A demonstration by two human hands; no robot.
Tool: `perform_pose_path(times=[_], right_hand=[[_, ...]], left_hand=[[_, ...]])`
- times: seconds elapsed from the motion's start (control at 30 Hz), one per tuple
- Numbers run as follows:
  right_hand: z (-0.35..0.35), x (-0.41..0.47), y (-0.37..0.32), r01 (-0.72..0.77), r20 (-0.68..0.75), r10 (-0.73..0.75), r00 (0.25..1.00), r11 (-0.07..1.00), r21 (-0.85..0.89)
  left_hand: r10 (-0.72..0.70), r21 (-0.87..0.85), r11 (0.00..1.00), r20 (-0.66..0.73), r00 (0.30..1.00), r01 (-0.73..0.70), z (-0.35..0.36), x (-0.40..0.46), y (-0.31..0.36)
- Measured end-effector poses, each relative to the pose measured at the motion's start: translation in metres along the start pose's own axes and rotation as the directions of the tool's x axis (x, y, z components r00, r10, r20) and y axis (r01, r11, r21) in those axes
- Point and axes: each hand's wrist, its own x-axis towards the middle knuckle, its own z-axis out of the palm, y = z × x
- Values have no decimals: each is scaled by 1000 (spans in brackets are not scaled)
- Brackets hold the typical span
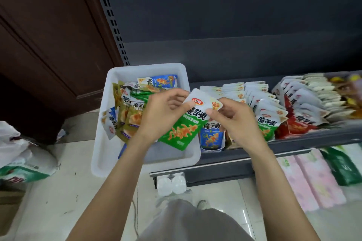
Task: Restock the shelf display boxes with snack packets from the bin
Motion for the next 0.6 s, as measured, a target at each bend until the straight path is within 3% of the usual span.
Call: perform_pose_path(times=[0.1, 0.27, 0.47, 0.6], right_hand=[[-45, -29, 2, 73, -141, -83, 986, 995, -75], [-116, -67, 20, 95, -421, -300, 856, 892, -442], [-141, -74, 71, -36, -503, -358, 787, 787, -616], [-135, -61, 105, -54, -540, -305, 784, 834, -549]], left_hand=[[91, -30, 996, 125, 988, -88, 45, 8, 19], [244, -78, 970, 246, 938, -232, 131, 22, 48], [288, 180, 918, 310, 906, -353, 190, 35, 26], [222, 244, 920, 319, 921, -306, 202, 40, 7]])
